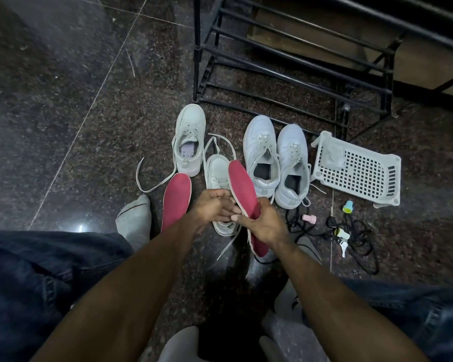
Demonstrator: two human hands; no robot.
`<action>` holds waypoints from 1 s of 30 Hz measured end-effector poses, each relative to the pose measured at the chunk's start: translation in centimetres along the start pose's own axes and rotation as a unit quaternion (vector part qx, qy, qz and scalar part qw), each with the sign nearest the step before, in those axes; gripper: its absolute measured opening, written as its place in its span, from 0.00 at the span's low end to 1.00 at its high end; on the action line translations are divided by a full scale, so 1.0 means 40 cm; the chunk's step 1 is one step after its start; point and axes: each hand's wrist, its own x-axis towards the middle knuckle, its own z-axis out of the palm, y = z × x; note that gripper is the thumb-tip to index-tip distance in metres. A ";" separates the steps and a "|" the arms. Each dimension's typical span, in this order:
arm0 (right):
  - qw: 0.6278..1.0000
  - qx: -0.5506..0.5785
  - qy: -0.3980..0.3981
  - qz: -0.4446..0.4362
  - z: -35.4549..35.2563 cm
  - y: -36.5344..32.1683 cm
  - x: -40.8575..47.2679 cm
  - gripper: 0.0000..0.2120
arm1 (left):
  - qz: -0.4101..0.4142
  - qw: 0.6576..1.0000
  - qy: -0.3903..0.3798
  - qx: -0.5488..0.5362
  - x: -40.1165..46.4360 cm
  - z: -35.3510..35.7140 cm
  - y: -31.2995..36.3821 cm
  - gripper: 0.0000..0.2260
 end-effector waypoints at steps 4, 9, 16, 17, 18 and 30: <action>0.993 -0.114 0.014 0.008 -0.017 -0.005 -0.013 0.38 | -0.022 0.998 -0.042 -0.029 -0.009 -0.014 0.009 0.16; 0.995 -0.091 0.040 0.015 -0.028 0.010 -0.018 0.26 | 0.072 0.988 0.124 0.061 0.033 -0.020 -0.003 0.12; 0.996 0.039 0.074 0.033 -0.028 0.049 -0.004 0.23 | 0.189 0.782 0.107 0.584 0.061 -0.053 -0.036 0.13; 0.995 0.061 0.066 0.034 -0.027 0.050 -0.005 0.23 | 0.183 0.767 0.101 0.607 0.064 -0.052 -0.037 0.15; 0.995 0.078 0.052 0.036 -0.024 0.052 -0.005 0.22 | 0.179 0.754 0.102 0.623 0.069 -0.049 -0.038 0.17; 0.995 0.089 -0.031 0.028 0.041 0.054 -0.001 0.19 | 0.205 0.682 0.031 0.702 0.087 -0.046 0.004 0.13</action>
